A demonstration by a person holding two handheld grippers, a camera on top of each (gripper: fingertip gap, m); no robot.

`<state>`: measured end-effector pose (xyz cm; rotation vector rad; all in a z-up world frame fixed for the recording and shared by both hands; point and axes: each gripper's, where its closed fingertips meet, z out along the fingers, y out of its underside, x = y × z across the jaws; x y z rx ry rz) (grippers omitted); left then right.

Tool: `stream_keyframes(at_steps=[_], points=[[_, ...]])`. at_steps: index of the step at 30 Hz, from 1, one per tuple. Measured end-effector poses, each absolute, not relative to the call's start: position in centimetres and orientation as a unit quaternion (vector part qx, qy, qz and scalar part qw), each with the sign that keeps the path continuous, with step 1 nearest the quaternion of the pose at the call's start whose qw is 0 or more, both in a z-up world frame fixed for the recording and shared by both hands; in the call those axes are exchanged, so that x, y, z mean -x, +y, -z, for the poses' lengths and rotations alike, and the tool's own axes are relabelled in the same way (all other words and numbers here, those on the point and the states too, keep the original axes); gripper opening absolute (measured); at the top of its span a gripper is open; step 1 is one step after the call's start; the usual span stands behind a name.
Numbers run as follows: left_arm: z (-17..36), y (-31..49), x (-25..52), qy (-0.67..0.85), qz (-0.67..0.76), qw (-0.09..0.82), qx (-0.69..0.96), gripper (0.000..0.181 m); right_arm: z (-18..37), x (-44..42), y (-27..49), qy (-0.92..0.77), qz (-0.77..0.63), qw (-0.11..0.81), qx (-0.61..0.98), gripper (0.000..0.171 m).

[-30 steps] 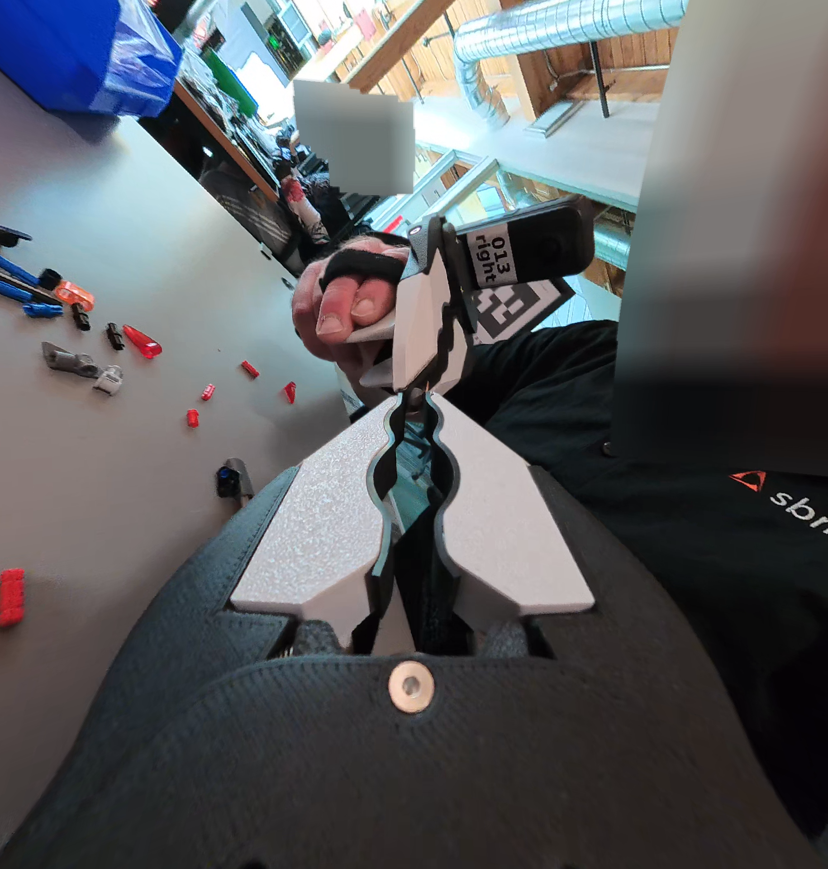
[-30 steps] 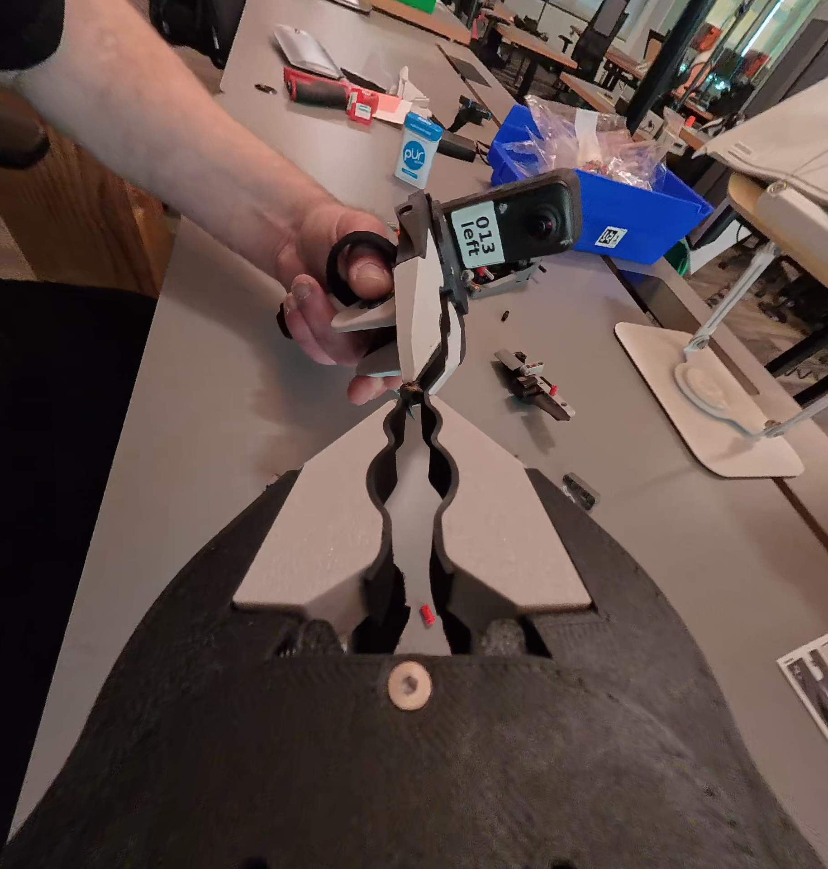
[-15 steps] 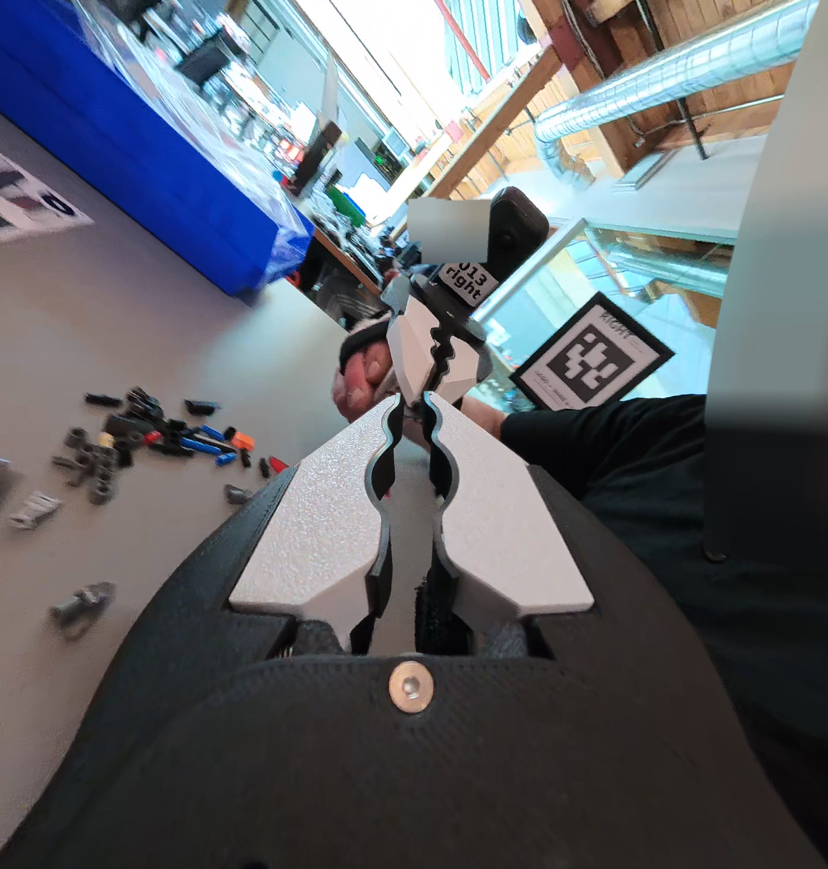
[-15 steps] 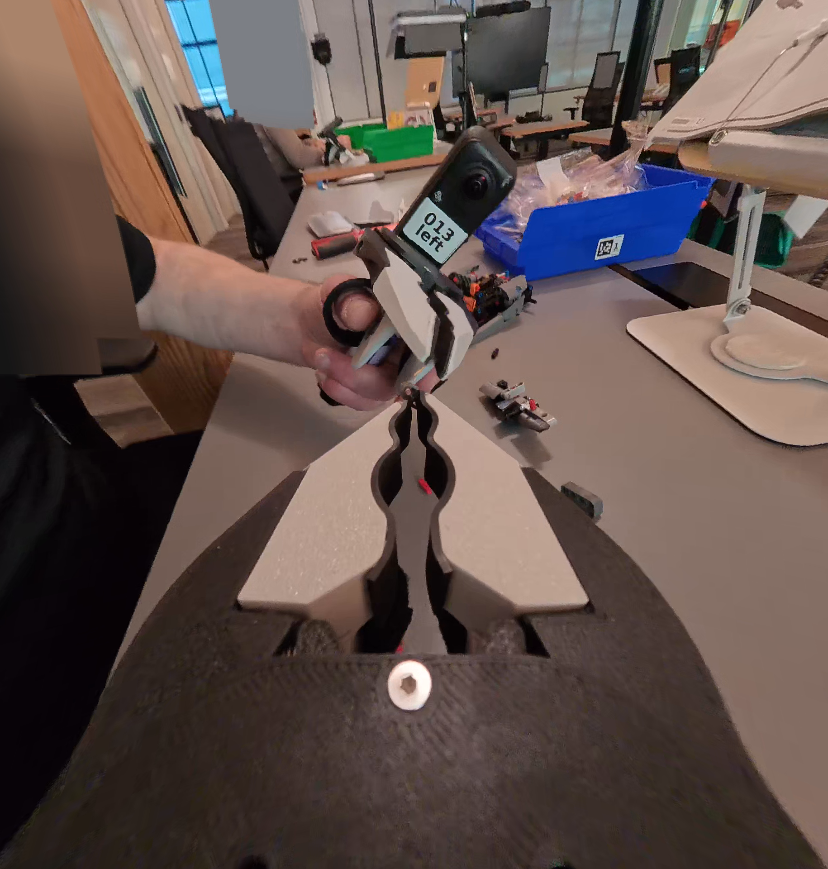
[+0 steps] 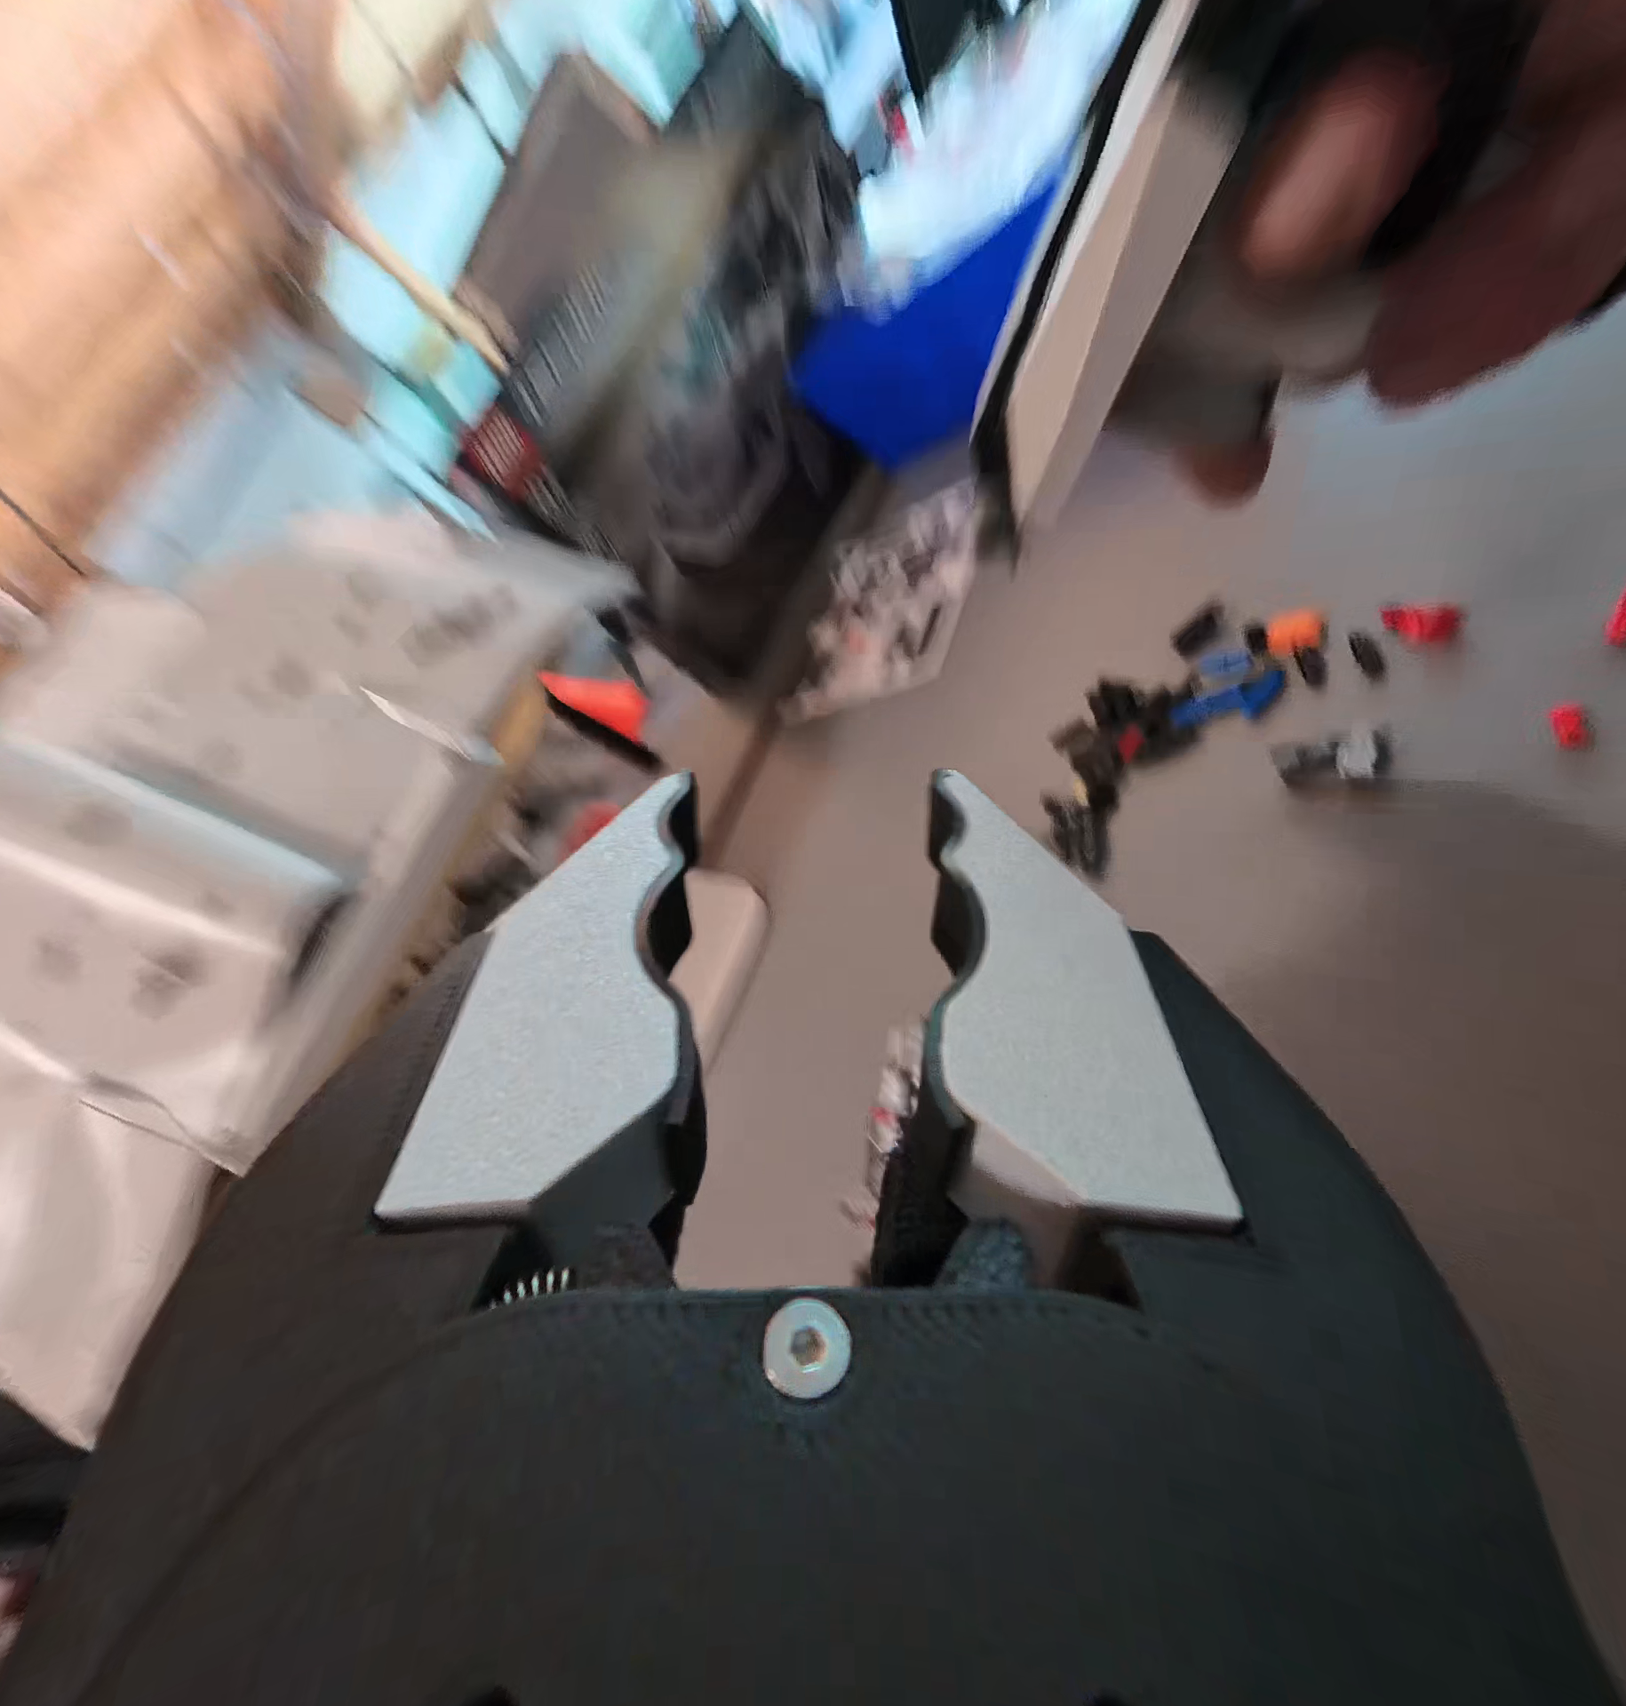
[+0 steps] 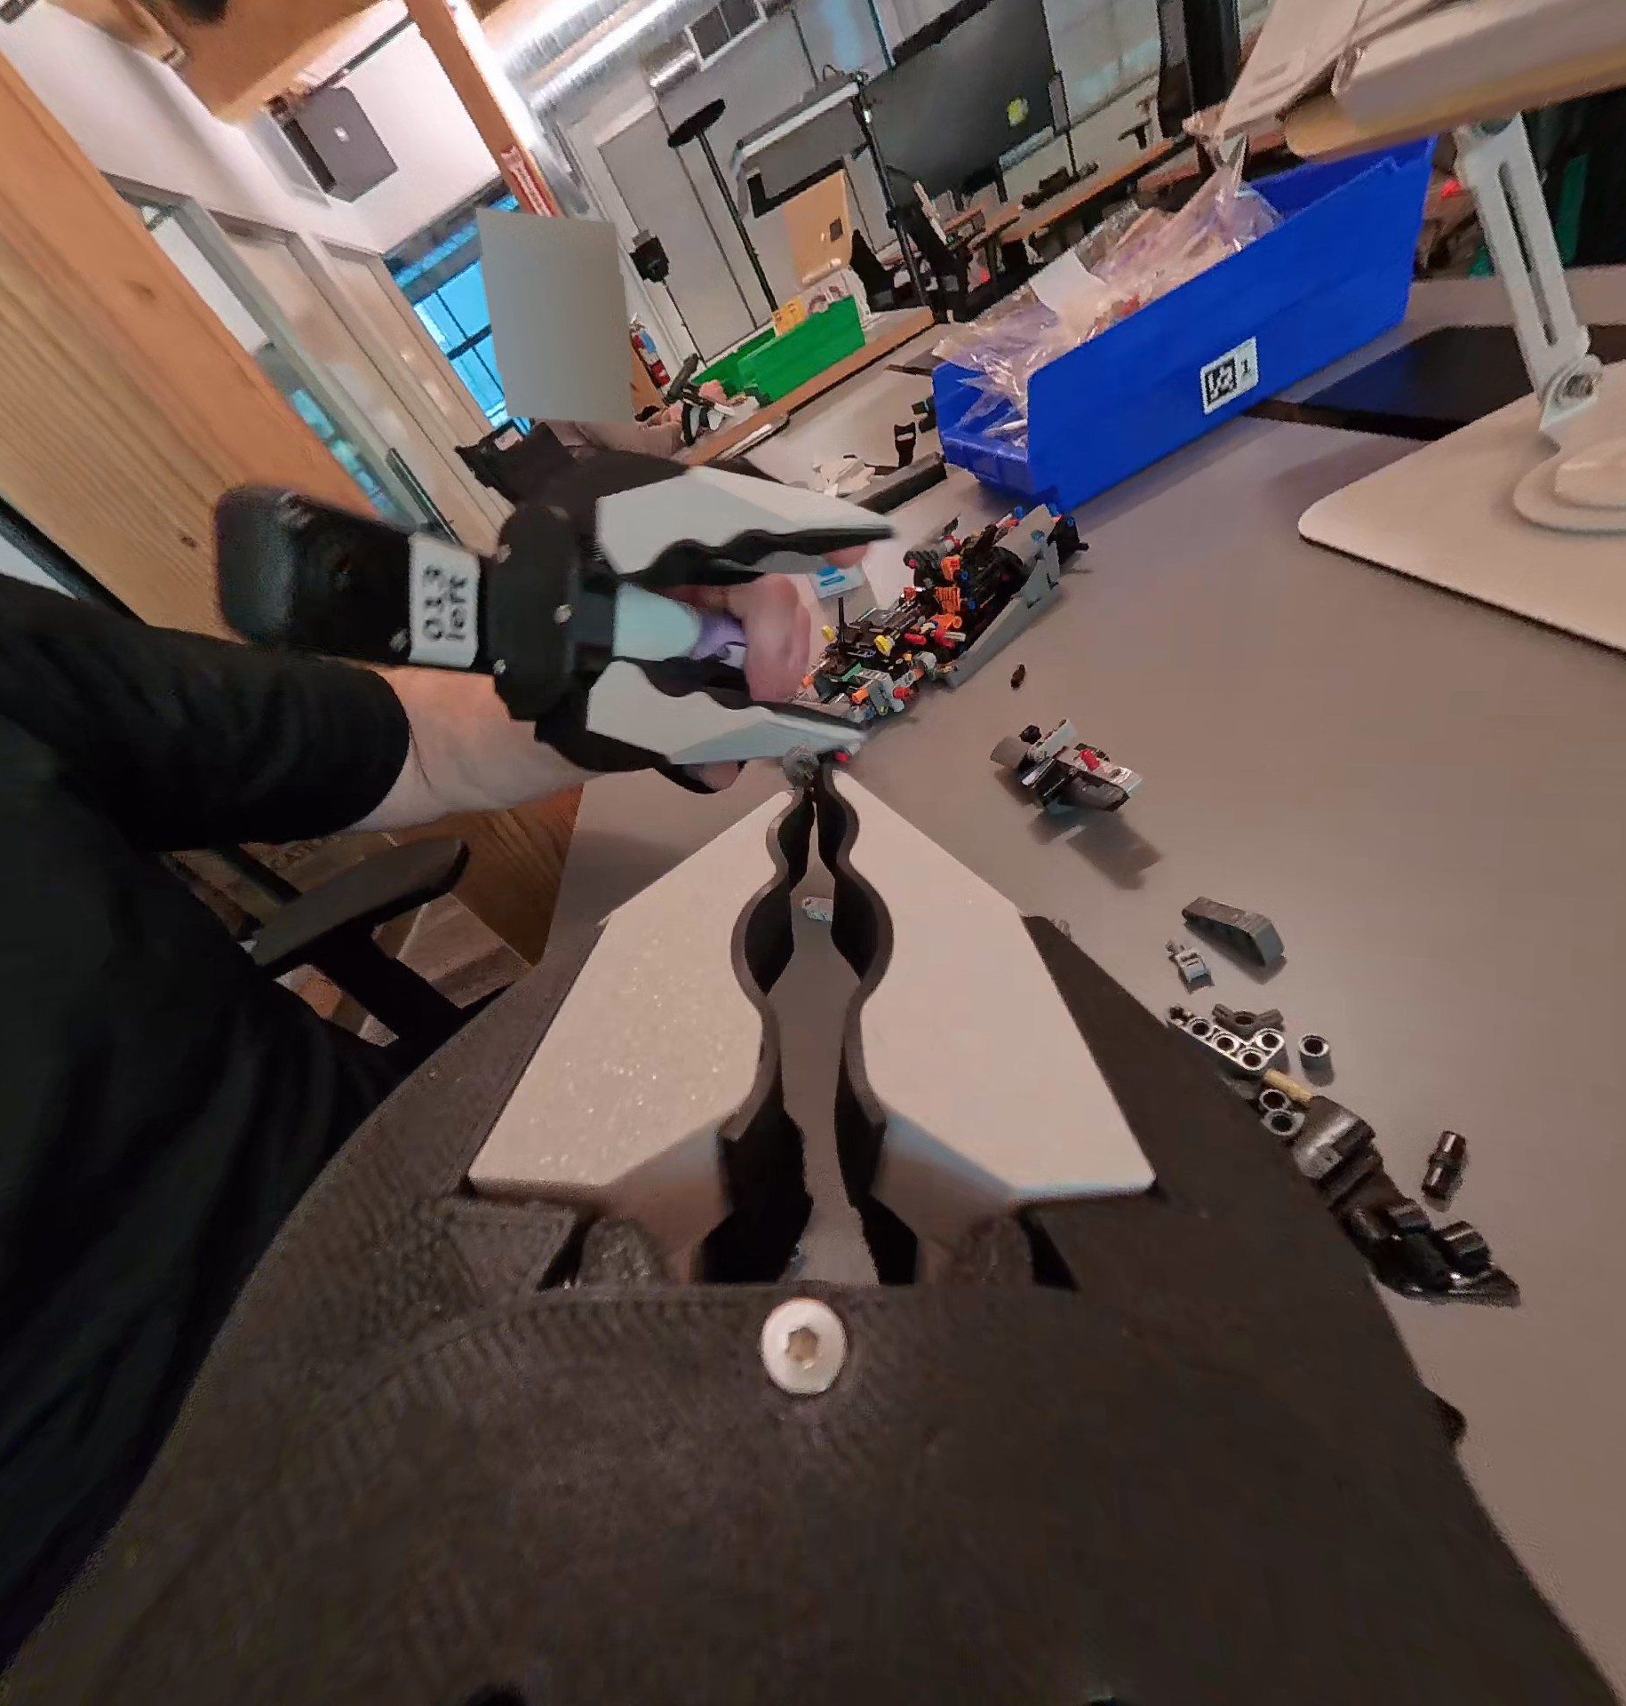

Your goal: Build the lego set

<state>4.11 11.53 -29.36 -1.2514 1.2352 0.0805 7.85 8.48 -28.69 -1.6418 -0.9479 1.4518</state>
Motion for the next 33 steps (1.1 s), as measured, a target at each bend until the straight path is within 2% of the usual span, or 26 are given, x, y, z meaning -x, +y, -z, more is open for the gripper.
stream_keyframes(at_steps=[4, 7, 11, 16, 30, 33], points=[[28.1, 9.5, -6.2, 0.587, -0.135, 0.676, 0.424, 0.032, 28.1, -7.3, 8.4, -0.335, -0.607, 0.338, 0.636, 0.0], [28.5, 8.7, -7.3, 0.601, -0.146, 0.682, 0.39, 0.032, 28.0, -6.9, 8.2, -0.322, -0.621, 0.325, 0.637, 0.0], [28.5, 8.5, -7.8, 0.609, -0.172, 0.688, 0.356, 0.023, 28.3, -6.6, 8.1, -0.315, -0.631, 0.31, 0.638, 0.0], [28.9, 8.9, -8.1, 0.617, -0.187, 0.683, 0.343, 0.014, 28.2, -6.6, 8.1, -0.313, -0.637, 0.304, 0.636, 0.0], [29.1, 8.8, -8.3, 0.639, -0.199, 0.669, 0.323, 0.012, 28.7, -6.8, 8.1, -0.318, -0.641, 0.274, 0.643, 0.0], [28.4, 8.5, -8.0, 0.622, -0.167, 0.68, 0.351, 0.004, 28.4, -6.8, 8.4, -0.317, -0.629, 0.296, 0.646, 0.014]])
